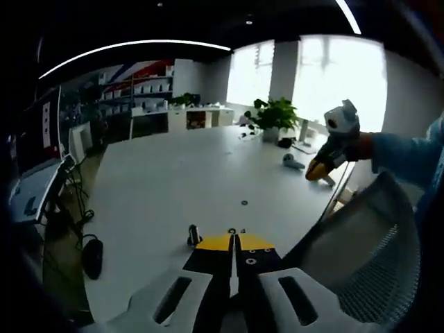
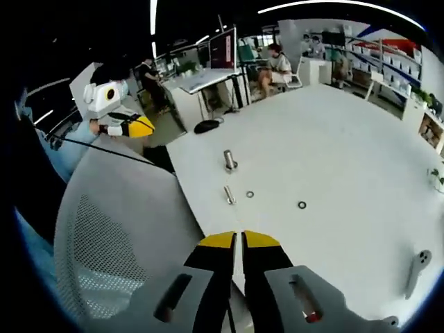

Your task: Place the washer onto the threaded stud by aligning its center hole with the stud, sliding it down to the base, and recovering from edge contact or off-axis alignment until the washer reaches the visible bottom stop.

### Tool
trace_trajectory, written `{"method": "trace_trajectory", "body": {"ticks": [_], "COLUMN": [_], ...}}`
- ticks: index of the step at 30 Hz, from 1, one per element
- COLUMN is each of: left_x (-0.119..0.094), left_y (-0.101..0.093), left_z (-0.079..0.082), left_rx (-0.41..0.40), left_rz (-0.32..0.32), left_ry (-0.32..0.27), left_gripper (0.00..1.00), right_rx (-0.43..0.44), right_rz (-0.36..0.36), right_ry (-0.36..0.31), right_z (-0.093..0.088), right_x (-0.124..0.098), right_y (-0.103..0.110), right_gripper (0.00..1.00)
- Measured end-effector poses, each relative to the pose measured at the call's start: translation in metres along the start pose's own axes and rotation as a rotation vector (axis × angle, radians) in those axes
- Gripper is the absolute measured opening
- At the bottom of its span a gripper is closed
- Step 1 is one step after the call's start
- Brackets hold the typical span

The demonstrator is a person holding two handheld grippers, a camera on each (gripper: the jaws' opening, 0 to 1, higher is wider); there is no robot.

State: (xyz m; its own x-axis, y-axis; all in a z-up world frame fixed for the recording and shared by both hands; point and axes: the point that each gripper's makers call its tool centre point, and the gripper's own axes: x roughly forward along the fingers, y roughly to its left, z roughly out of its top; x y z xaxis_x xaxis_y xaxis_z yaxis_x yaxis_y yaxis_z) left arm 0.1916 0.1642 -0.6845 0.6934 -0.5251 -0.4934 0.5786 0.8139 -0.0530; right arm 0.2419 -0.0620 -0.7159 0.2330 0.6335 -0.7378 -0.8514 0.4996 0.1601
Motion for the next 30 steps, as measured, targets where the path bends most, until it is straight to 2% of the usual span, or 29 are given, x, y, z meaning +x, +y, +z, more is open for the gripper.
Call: {"method": "trace_trajectory", "body": {"ticks": [1, 2, 5, 10, 15, 23, 30], "left_x": [0.001, 0.002, 0.000, 0.005, 0.004, 0.002, 0.001], "left_y": [0.000, -0.004, -0.003, -0.007, -0.002, 0.009, 0.013], "left_z": [-0.003, -0.002, 0.003, -0.004, -0.006, -0.010, -0.012], "left_rx": [0.022, 0.023, -0.009, 0.018, 0.009, -0.003, -0.015], "left_rz": [0.001, -0.013, -0.021, -0.041, -0.012, 0.049, 0.069], "left_ry": [0.016, 0.007, -0.027, 0.011, 0.019, 0.038, 0.049], "left_gripper": [0.00, 0.00, 0.00, 0.00, 0.00, 0.00, 0.00], "right_rx": [0.000, -0.004, -0.007, -0.042, -0.074, -0.079, -0.111], "right_rz": [-0.006, -0.015, -0.042, -0.071, -0.054, -0.051, -0.010], "right_ry": [0.020, 0.054, 0.074, 0.110, 0.145, 0.198, 0.265], "right_z": [-0.002, -0.005, -0.002, -0.001, -0.005, -0.019, -0.017], "right_x": [0.002, 0.005, 0.012, 0.018, 0.022, 0.035, 0.055], "right_y": [-0.003, -0.008, -0.016, -0.022, -0.027, -0.059, -0.080], "right_gripper": [0.09, 0.10, 0.17, 0.28, 0.29, 0.29, 0.29]}}
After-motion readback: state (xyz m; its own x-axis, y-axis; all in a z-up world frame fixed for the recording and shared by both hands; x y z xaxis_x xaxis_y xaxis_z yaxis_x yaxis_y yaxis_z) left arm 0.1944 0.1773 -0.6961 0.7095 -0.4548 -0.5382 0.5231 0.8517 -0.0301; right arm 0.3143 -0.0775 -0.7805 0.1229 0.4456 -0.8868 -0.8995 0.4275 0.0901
